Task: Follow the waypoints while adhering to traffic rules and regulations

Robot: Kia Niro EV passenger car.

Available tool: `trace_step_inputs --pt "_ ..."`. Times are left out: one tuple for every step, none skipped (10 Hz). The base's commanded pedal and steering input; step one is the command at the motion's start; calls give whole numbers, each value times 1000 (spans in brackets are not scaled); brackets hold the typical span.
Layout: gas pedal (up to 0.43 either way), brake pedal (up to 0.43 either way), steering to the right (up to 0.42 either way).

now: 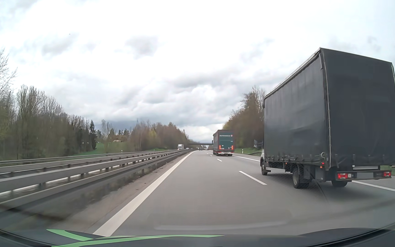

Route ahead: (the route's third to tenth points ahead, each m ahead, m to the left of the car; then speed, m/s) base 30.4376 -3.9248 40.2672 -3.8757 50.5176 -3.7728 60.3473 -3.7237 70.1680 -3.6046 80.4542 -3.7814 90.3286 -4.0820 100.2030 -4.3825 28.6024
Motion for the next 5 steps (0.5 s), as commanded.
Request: trace_step_inputs --pt "299 0 1" --pt "299 0 1" --pt "299 0 1" --pt "299 0 1" --pt "299 0 1"
